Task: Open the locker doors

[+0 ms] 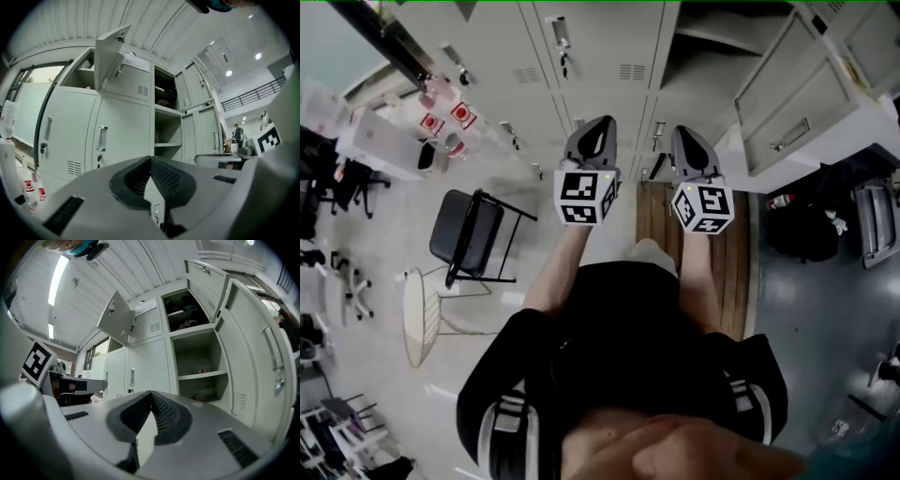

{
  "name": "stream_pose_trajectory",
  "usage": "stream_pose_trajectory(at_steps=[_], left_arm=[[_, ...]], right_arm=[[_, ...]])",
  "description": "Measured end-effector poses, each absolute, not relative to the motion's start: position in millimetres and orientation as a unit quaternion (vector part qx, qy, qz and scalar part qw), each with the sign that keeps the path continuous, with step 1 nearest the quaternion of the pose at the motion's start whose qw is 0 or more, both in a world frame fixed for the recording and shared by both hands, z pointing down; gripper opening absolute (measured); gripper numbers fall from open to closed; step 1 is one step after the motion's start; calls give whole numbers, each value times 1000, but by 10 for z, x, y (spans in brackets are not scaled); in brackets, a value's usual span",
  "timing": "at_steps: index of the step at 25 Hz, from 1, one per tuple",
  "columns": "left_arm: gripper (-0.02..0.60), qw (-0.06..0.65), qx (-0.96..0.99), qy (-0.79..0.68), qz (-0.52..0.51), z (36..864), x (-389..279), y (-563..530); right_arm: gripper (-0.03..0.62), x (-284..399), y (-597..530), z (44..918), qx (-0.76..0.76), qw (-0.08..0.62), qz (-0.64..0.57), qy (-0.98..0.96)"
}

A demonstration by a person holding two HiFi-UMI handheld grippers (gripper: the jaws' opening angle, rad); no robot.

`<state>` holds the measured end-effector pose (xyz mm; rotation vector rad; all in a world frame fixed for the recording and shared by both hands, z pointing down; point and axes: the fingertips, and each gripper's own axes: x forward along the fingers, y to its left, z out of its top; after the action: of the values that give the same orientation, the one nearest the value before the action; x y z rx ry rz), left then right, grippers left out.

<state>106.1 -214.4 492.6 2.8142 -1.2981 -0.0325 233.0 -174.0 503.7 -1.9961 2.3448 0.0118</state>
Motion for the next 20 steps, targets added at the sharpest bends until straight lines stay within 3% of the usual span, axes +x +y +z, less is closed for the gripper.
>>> stream_pose_trajectory(at_steps=[11, 20], left_arm=[[9, 46, 901, -432, -16, 4998, 20, -2314], [9, 51, 901, -431, -11, 5080, -20, -2190]], right_arm=[[17, 1257, -1835, 5032, -644, 7, 5, 765], [17, 1065, -1844, 5110, -628, -4, -5, 779]])
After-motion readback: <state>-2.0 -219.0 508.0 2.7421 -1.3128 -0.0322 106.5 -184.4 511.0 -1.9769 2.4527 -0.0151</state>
